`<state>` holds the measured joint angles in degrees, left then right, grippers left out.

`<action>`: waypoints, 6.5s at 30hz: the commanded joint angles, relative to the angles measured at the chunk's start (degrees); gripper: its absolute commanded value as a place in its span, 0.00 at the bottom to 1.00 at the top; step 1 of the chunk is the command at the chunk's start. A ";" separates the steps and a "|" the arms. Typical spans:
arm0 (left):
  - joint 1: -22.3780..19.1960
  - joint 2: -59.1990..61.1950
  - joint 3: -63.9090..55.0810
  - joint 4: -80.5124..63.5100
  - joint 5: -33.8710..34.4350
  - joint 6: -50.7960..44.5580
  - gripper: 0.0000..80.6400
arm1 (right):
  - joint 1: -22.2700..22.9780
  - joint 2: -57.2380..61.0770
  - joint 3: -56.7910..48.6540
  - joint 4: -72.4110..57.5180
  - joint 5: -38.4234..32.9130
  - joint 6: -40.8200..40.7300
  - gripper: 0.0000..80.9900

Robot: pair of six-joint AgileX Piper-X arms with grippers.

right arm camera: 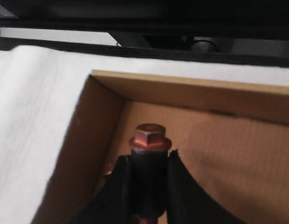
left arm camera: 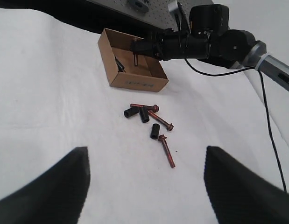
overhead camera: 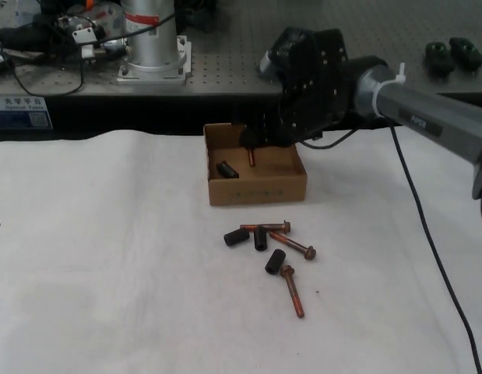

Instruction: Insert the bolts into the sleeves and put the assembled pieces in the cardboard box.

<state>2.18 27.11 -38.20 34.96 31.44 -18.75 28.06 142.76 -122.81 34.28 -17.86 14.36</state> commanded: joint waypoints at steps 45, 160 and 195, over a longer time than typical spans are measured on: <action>0.17 -0.34 -0.33 -0.21 -2.93 6.00 0.62 | 10.52 -46.15 29.55 45.91 17.29 -10.90 0.38; -24.02 50.17 -10.92 -15.65 -17.89 47.49 0.59 | 13.10 -81.18 67.96 24.93 19.83 -10.57 0.03; -30.19 91.35 -45.16 -12.55 -18.32 60.33 0.51 | 4.63 -86.55 74.70 21.78 17.46 -10.57 0.03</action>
<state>-27.94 118.33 -82.73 22.34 13.30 40.58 33.08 56.82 -48.20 56.54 0.87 4.29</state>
